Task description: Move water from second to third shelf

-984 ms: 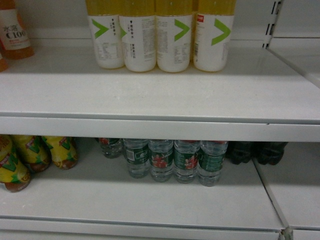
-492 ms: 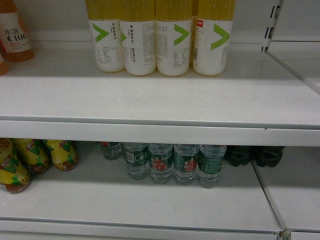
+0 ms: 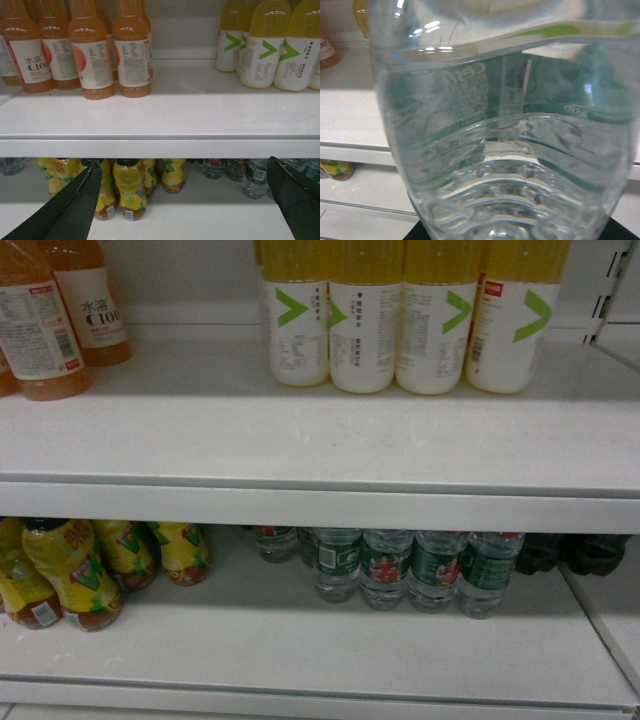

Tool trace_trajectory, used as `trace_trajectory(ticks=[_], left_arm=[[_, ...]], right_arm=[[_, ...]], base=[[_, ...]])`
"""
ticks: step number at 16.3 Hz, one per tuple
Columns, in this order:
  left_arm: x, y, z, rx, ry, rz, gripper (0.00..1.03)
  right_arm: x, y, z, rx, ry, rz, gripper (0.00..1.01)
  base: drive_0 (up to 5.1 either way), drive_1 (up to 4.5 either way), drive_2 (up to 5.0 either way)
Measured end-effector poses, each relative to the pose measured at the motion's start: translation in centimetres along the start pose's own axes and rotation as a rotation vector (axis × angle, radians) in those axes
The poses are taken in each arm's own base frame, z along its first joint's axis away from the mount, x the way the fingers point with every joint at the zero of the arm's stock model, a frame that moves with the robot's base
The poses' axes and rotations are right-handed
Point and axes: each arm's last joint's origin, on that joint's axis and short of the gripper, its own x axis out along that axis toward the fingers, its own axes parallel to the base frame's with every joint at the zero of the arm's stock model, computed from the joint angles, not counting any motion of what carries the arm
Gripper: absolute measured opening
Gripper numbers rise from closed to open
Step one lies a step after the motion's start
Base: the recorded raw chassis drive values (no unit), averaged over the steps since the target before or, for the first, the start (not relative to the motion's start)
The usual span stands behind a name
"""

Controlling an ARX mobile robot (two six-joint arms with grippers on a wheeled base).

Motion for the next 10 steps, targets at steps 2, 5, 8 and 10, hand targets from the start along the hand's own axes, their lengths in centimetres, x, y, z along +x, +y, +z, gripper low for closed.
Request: trace_trajectory(ticks=[2,5,8,10], left_arm=[[0.0,0.0,-0.03,0.0,0.003,0.0,0.98],[0.0,0.0,0.0,0.0,0.0,0.0,0.98],[0.0,0.0,-0.03,0.0,0.003,0.0,0.98],[0.0,0.0,-0.01,0.0,0.001,0.0,0.98]], right_arm=[[-0.01,0.0,0.05,-0.001,-0.005,0.0,0.39],[0.0,0.01,0.0,0.0,-0.001,0.001,0.39],[0.0,-0.01,0.01,0.0,-0.002,-0.001,0.39],[0.01,0.01,-0.01,0.0,0.0,0.002,0.39]], base=[[-4.7,2.53,2.5],[-4.8,2.41,2.4],[-4.9,2.43,2.4],[-5.0,2.3,2.3]])
